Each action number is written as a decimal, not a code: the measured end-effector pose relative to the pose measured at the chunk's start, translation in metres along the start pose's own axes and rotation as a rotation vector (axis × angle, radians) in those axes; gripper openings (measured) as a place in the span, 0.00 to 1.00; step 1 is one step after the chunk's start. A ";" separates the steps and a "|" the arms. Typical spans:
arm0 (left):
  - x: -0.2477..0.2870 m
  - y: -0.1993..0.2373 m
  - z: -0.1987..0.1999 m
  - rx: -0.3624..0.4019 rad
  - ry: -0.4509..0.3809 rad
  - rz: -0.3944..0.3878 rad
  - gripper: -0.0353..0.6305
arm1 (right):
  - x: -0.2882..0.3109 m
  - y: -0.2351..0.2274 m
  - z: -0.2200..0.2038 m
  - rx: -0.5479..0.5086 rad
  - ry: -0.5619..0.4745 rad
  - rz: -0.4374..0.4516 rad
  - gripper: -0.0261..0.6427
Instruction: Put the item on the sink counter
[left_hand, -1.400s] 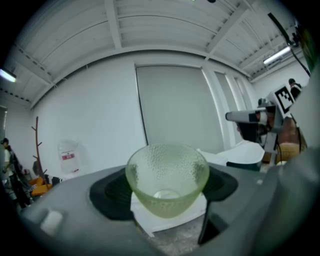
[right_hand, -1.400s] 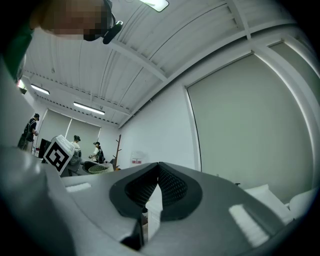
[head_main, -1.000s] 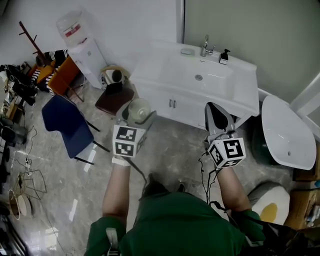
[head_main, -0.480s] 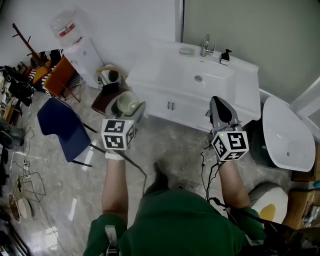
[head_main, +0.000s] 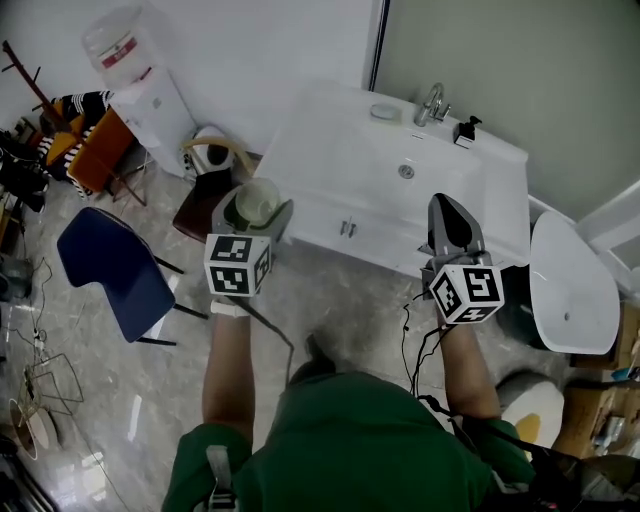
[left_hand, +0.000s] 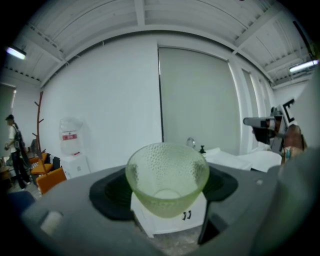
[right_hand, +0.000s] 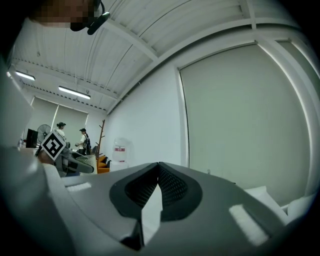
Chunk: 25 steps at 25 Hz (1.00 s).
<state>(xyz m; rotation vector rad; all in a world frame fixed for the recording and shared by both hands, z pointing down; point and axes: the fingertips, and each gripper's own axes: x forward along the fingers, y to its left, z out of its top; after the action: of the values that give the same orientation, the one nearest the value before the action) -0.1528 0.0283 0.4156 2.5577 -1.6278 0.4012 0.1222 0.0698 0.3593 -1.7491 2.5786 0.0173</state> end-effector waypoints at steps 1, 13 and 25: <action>0.007 0.010 0.000 -0.001 0.002 -0.005 0.63 | 0.011 0.002 0.000 -0.003 0.004 -0.004 0.03; 0.076 0.080 -0.005 -0.011 0.035 -0.033 0.63 | 0.102 0.008 -0.020 0.008 0.052 -0.015 0.03; 0.195 0.096 0.010 -0.021 0.074 0.014 0.63 | 0.229 -0.060 -0.051 0.077 0.064 0.100 0.03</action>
<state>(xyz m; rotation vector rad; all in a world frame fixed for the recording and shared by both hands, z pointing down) -0.1588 -0.1864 0.4503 2.4867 -1.6174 0.4713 0.0924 -0.1657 0.4039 -1.6202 2.6697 -0.1361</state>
